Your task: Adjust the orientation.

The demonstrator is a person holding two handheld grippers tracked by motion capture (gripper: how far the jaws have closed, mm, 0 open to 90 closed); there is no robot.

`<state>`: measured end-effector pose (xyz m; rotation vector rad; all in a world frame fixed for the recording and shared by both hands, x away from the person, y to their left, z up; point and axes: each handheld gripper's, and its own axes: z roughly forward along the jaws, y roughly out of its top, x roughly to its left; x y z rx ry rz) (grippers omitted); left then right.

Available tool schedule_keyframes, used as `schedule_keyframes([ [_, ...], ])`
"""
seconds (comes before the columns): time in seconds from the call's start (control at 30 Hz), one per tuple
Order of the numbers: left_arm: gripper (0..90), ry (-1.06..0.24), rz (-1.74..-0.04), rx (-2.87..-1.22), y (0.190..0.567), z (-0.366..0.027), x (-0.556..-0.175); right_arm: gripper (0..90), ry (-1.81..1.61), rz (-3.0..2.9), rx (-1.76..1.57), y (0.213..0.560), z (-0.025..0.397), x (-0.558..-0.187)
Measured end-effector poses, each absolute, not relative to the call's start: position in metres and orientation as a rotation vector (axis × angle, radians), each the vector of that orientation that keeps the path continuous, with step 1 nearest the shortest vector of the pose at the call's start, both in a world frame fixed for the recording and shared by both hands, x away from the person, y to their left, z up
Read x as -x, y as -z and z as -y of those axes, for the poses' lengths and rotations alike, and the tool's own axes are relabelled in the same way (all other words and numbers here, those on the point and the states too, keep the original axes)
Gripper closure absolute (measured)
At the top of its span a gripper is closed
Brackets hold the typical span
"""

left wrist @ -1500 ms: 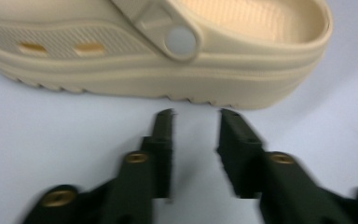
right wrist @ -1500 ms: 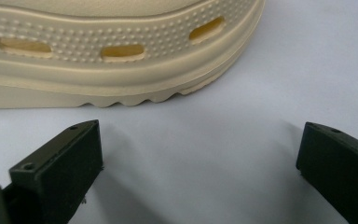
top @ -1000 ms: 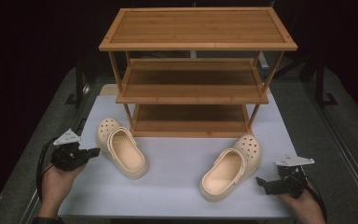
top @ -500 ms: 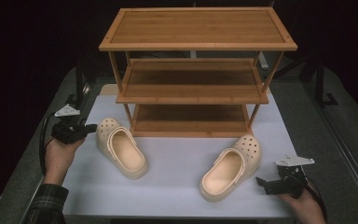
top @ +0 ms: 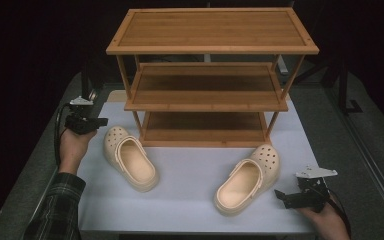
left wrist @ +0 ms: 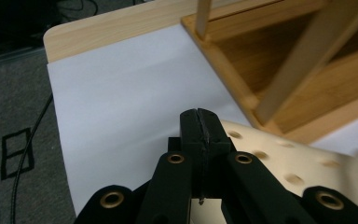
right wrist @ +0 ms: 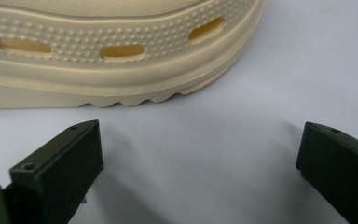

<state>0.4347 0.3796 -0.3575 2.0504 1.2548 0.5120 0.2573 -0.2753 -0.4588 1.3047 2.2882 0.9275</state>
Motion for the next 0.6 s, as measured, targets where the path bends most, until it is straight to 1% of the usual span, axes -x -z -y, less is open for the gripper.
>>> schedule_keyframes([
  [0.3, 90.0, -0.505, -1.317, -2.103, 0.387, -0.374, -0.457, 0.0, -0.927, -2.288, -1.303, 0.459, 0.275, -0.257],
  [0.6, 90.0, -0.500, -1.290, -2.114, 0.389, -0.370, -0.455, 0.0, -0.927, -2.288, -1.304, 0.459, 0.275, -0.257],
])
